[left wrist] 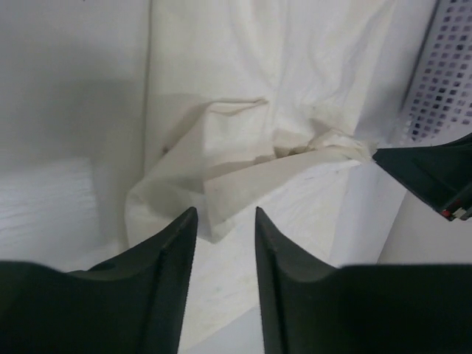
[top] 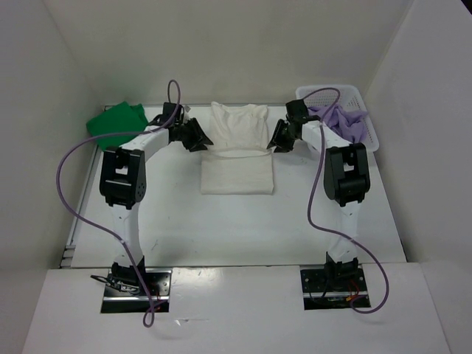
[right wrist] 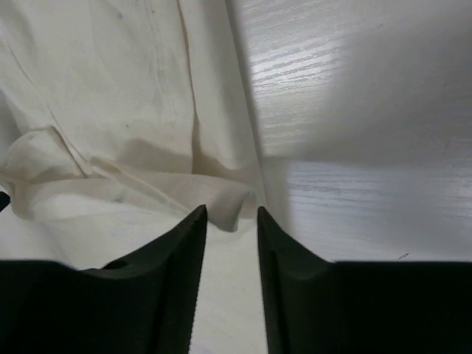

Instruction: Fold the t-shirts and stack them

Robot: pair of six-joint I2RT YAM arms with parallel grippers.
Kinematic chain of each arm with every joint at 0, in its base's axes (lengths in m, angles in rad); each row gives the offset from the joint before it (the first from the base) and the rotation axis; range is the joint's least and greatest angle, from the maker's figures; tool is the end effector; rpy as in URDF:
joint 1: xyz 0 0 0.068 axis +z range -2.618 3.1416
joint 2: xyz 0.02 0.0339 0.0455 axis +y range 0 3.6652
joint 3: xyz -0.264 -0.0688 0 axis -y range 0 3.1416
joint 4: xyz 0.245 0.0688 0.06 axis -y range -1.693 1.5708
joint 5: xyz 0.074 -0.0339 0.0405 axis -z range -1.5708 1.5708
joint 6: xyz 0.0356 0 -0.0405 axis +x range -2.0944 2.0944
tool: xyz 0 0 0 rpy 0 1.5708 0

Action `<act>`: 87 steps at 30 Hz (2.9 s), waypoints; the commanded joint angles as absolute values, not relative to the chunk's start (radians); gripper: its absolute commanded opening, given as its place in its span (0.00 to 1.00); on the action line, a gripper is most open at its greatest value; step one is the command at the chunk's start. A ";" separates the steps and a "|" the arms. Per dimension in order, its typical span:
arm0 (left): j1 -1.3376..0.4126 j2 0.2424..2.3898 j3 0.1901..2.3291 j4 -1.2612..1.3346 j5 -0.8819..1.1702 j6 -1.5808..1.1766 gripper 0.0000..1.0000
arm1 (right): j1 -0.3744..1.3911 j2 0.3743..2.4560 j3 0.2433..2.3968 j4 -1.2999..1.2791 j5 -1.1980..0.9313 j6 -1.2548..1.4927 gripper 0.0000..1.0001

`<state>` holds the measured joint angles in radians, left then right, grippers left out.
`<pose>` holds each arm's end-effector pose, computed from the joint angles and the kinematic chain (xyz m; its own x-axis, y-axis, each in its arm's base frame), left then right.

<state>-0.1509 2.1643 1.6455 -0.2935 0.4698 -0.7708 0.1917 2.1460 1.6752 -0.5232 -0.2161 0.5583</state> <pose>0.4750 -0.0885 0.1862 -0.8227 -0.5033 -0.2645 -0.1830 0.6748 -0.7149 0.4585 0.0968 0.1862 -0.8573 0.3607 -0.3673 0.1807 0.8790 0.4413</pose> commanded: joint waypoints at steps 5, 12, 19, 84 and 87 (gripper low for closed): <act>-0.168 1.895 1.475 -0.189 0.442 -0.756 0.46 | 0.232 1.910 1.547 -0.496 -0.199 0.532 0.46; -0.308 1.815 1.217 -0.138 0.416 -0.779 0.35 | 0.359 1.876 1.361 -0.440 -0.247 0.572 0.03; -0.308 1.920 1.129 -0.140 0.465 -0.793 0.34 | 0.393 1.931 1.273 -0.414 -0.230 0.601 0.03; -0.199 2.127 1.711 -0.258 0.439 -0.788 0.03 | 0.486 1.624 1.058 -0.439 -0.440 0.601 0.00; -0.199 2.289 1.932 -0.284 0.394 -0.788 0.03 | 0.486 1.638 1.089 -0.430 -0.466 0.601 0.00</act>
